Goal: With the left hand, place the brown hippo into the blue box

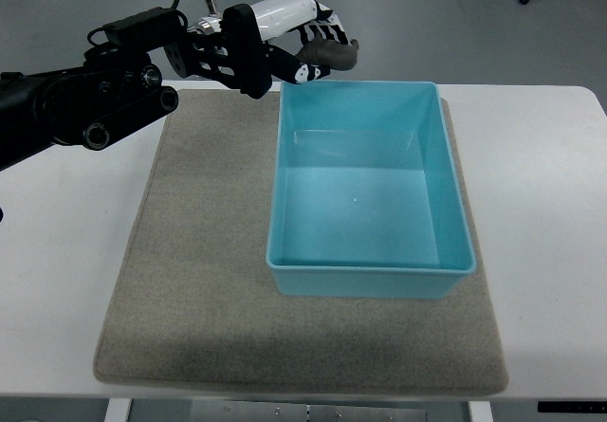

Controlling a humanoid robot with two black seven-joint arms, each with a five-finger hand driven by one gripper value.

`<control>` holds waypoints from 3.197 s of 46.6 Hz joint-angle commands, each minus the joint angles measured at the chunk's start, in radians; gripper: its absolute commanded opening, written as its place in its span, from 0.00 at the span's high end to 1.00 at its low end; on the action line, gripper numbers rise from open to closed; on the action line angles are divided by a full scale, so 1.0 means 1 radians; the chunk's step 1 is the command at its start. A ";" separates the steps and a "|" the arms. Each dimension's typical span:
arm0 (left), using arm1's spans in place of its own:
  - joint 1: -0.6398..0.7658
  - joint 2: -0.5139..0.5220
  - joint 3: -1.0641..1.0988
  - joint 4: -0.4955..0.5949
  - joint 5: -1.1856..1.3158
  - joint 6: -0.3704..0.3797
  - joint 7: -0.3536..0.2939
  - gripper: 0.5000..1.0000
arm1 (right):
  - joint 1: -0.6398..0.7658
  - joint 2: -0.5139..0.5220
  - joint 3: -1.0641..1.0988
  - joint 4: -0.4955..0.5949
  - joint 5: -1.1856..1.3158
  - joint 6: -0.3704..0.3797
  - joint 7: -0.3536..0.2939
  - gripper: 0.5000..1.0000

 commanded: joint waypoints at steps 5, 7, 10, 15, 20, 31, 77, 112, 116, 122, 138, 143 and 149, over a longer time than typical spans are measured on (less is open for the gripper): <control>0.010 -0.005 0.004 -0.063 0.009 -0.108 0.000 1.00 | 0.000 0.000 0.000 0.000 0.000 0.000 0.000 0.13; 0.010 -0.011 0.023 -0.063 0.019 -0.129 0.000 1.00 | 0.000 0.000 0.000 0.000 0.000 0.000 0.000 0.13; 0.008 -0.015 0.069 -0.075 0.034 -0.145 0.000 1.00 | 0.000 0.000 0.000 0.000 0.000 0.000 0.000 0.13; 0.008 -0.018 0.109 -0.117 0.052 -0.148 0.000 1.00 | 0.000 0.000 0.000 0.000 0.000 0.000 0.000 0.13; 0.013 -0.044 0.146 -0.123 0.057 -0.148 0.000 1.00 | 0.000 0.000 0.000 0.000 0.000 0.000 0.000 0.13; 0.014 -0.083 0.199 -0.115 0.065 -0.148 0.000 1.00 | 0.000 0.000 0.000 0.000 0.000 0.000 0.000 0.13; 0.125 -0.064 -0.124 -0.068 -0.185 -0.128 0.000 0.01 | 0.000 0.000 0.000 0.000 0.000 0.000 0.000 0.13; 0.189 -0.012 -0.405 0.314 -1.110 -0.140 0.000 0.01 | 0.000 0.000 0.000 0.000 0.000 0.000 0.000 0.13; 0.212 -0.014 -0.413 0.317 -1.204 -0.134 0.000 0.01 | 0.000 0.000 0.000 0.000 0.000 0.000 0.000 0.13; 0.229 -0.012 -0.414 0.334 -1.310 -0.126 0.016 0.01 | 0.000 0.000 0.000 0.000 0.000 0.000 0.000 0.13; 0.261 -0.032 -0.416 0.423 -1.386 -0.017 0.095 0.01 | 0.000 0.000 0.000 0.000 0.000 0.000 0.000 0.13; 0.286 -0.037 -0.416 0.417 -1.405 -0.017 0.095 0.01 | 0.000 0.000 0.000 0.000 0.000 0.000 0.000 0.13; 0.320 -0.051 -0.413 0.415 -1.399 -0.023 0.095 0.01 | 0.000 0.000 0.000 0.000 0.000 0.000 0.000 0.13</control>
